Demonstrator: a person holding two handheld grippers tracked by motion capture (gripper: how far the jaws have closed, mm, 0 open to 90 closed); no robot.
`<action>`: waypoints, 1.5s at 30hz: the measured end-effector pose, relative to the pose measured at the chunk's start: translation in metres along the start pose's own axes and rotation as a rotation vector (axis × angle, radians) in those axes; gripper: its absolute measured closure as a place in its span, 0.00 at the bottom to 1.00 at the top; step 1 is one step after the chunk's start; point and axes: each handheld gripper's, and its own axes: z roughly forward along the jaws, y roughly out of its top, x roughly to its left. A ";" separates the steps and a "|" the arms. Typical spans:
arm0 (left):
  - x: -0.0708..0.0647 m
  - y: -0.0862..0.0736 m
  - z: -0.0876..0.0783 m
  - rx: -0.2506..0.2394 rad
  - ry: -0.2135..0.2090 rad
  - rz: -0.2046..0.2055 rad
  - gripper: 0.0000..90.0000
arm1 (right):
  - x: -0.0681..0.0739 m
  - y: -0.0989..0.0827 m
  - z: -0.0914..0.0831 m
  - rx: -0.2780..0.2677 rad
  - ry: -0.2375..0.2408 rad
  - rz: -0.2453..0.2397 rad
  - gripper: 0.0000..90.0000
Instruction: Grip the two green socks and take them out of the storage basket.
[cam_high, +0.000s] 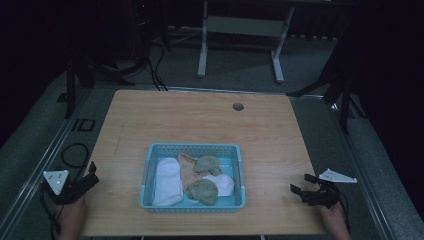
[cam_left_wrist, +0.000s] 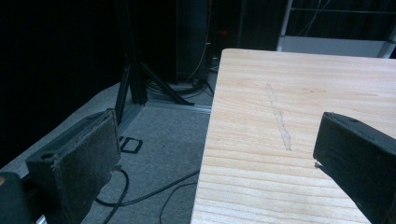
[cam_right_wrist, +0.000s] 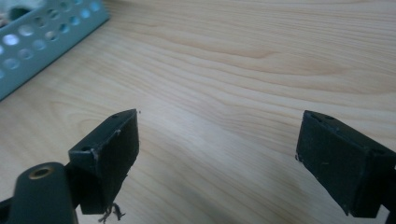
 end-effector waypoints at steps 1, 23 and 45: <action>0.000 0.000 0.000 0.001 0.003 0.000 0.01 | 0.000 0.000 0.000 0.000 0.000 0.000 0.14; -0.003 0.000 0.000 0.013 -0.004 0.033 0.01 | 0.031 0.022 0.016 0.162 0.212 -0.159 0.14; -0.004 0.001 0.001 0.014 0.010 0.037 0.01 | 0.061 0.042 0.028 0.265 0.300 -0.252 0.14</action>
